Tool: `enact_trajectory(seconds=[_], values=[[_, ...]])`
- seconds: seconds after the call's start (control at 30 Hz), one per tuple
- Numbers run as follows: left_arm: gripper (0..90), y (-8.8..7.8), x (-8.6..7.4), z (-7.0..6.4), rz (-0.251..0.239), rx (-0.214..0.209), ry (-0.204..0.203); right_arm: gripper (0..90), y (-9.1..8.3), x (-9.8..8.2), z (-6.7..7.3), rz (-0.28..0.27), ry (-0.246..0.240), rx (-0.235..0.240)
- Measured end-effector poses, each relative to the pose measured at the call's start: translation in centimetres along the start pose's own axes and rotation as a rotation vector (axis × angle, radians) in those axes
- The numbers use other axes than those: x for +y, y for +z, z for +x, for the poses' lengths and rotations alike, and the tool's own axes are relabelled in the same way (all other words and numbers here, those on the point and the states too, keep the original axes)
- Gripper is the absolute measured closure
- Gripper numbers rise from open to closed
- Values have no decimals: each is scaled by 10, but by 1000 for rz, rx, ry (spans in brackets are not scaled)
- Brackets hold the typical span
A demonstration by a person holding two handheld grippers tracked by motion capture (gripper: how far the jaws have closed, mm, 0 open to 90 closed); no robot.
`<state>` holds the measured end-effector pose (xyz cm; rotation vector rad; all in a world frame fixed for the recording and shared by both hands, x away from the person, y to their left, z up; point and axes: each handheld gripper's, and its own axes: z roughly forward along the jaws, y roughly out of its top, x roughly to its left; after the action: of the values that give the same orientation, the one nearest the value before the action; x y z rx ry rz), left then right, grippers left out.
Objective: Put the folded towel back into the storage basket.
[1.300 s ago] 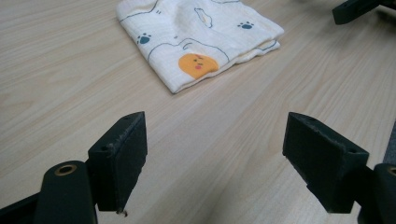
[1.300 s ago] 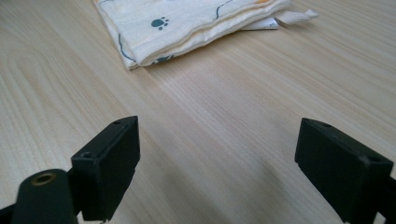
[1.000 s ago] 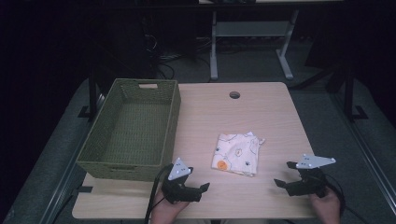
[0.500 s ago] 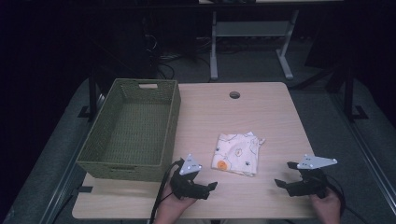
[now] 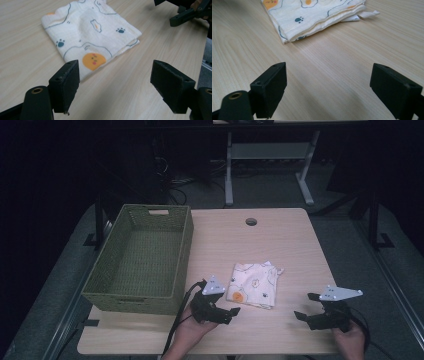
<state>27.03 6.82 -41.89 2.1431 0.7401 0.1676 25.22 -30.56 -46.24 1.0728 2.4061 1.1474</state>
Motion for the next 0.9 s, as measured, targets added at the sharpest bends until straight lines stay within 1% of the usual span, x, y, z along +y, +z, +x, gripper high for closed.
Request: enact_trajectory(seconds=[0.03, 0.07, 0.2, 0.33, 0.4, 0.43, 0.5, 0.57, 0.63, 0.67, 0.7, 0.73, 0.8, 0.83, 0.9], values=[[240, 3, 7, 0, 1, -6, 8, 136, -1, 0, 0, 0, -4, -5], [242, 3, 7, 0, 1, -6, 8, 136, -1, 0, 0, 0, -4, -5], [243, 11, 19, 0, 6, -13, 15, 136, -2, -1, -1, -11, 6, -1], [248, 21, 30, 0, 29, -10, 36, 136, -2, -1, -1, -14, 4, 0], [249, 27, 35, 0, 33, -13, 42, 136, -3, -1, -2, -18, 5, 1], [249, 32, 40, 0, 43, -19, 43, 136, -3, -1, -2, -19, 6, 1], [251, 35, 42, 1, 46, -25, 39, 136, -3, -1, -2, -19, 8, 1], [277, 41, 46, 4, 54, -42, 25, 136, -4, -1, -2, -23, 10, 2], [295, 47, 49, 7, 68, -45, 23, 136, -4, -1, -2, -27, 8, 4], [298, 50, 51, 8, 71, -43, 17, 136, -4, -1, -2, -29, 9, 3], [303, 56, 53, 10, 85, -44, 18, 136, -4, -1, -2, -32, 11, 5], [303, 56, 53, 10, 85, -44, 18, 136, -4, -1, -2, -32, 11, 5], [304, 62, 56, 11, 97, -45, 17, 136, -4, -1, -3, -34, 11, 6], [308, 68, 57, 13, 106, -42, 13, 136, -4, -1, -3, -32, 11, 6], [307, 71, 58, 14, 113, -37, 12, 136, -4, -1, -2, -30, 13, 6]])
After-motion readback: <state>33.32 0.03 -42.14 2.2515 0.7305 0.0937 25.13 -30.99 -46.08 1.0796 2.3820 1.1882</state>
